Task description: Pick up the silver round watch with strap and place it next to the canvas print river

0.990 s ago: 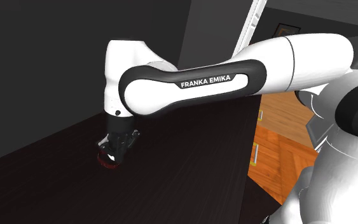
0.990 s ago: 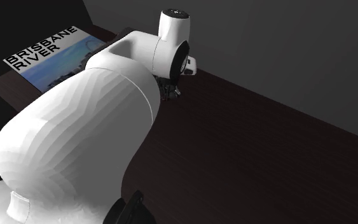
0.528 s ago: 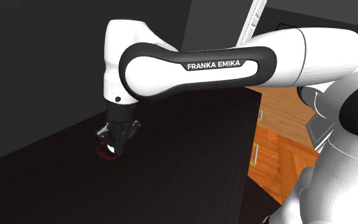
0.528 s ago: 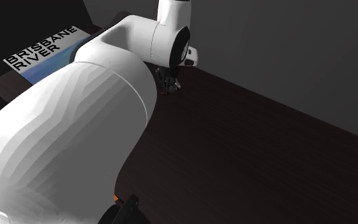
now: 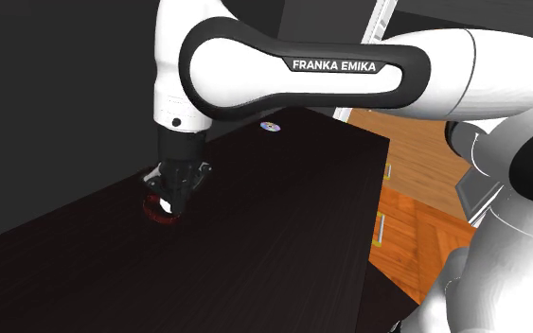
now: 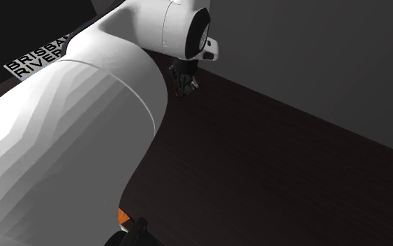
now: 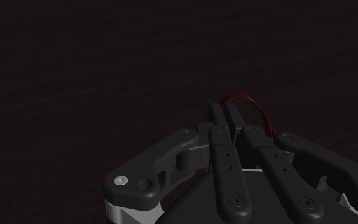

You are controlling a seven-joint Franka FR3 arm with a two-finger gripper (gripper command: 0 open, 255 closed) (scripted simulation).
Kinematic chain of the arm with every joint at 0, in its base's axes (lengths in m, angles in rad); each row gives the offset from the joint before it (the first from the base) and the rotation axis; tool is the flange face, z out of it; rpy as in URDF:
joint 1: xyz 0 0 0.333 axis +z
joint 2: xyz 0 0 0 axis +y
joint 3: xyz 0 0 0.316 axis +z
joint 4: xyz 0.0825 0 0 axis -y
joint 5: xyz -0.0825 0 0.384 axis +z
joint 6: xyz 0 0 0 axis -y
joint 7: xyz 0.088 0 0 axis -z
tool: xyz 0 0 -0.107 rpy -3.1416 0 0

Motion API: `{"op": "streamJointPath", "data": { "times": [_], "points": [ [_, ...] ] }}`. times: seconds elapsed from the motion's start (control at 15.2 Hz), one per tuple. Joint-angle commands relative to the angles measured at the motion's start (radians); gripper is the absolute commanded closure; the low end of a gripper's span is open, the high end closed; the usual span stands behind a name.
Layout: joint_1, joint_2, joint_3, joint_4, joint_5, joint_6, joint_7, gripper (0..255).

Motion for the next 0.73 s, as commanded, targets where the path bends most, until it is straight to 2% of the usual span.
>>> {"op": "streamJointPath", "data": {
  "times": [0.0, 0.13, 0.66],
  "points": [
    [0.002, 0.003, 0.001, 0.033, -0.002, -0.03, 0.005, 255],
    [0.003, 0.004, 0.001, 0.048, -0.002, -0.044, 0.006, 255],
    [0.06, -0.165, 0.064, -0.159, 0.069, 0.021, 0.115, 255]
  ]
}}
